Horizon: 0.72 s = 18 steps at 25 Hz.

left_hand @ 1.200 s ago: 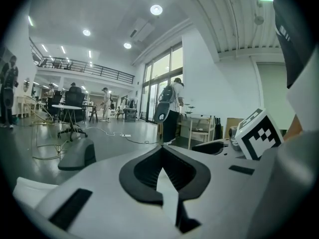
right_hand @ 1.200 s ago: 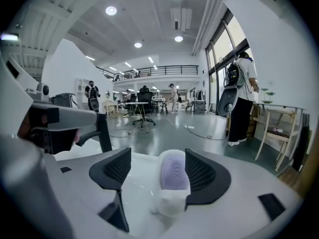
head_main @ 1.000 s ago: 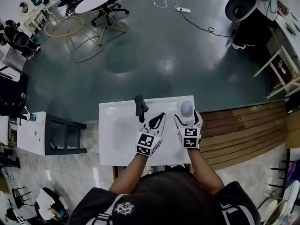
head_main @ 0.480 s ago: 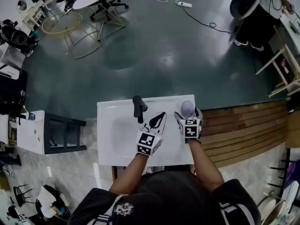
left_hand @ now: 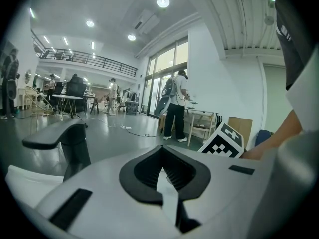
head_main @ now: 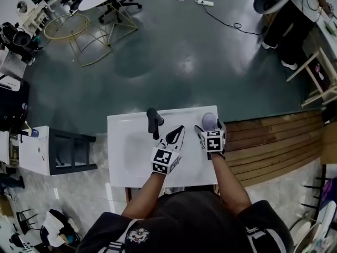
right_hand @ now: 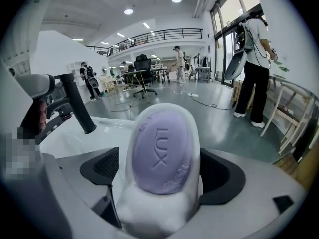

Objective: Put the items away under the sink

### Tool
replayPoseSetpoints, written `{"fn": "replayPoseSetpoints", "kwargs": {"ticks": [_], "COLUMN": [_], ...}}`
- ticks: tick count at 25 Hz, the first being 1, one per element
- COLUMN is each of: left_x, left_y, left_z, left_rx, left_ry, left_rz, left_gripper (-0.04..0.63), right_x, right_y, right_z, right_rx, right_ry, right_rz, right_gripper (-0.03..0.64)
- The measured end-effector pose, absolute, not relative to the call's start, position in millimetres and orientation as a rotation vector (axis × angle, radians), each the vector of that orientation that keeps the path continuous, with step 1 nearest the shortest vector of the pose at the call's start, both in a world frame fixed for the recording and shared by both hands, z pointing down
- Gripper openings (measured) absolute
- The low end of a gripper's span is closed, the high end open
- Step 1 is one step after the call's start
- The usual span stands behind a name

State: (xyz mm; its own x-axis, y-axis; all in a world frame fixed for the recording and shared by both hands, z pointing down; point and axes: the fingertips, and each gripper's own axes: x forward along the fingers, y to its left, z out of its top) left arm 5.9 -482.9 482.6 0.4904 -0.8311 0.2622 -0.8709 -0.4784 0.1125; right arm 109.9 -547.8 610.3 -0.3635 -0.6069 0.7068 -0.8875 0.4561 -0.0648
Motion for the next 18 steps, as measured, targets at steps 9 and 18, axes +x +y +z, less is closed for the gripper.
{"fn": "replayPoseSetpoints", "kwargs": {"ticks": [9,18], "left_x": [16.2,7.0], "left_y": [-476.2,-467.3], "left_z": [481.1,479.4], "left_rx": [2.505,2.506], "left_ry": [-1.430,-1.437], "left_rz": [0.242,0.246], "left_gripper": [0.000,0.000], "right_x": [116.2,114.3], "right_y": [-545.2,-554.4], "right_z": [612.2,612.4], "right_rx": [1.228,1.220], "right_ry": [-2.033,-2.011], "right_rz": [0.611,0.624], "right_gripper": [0.483,0.483]}}
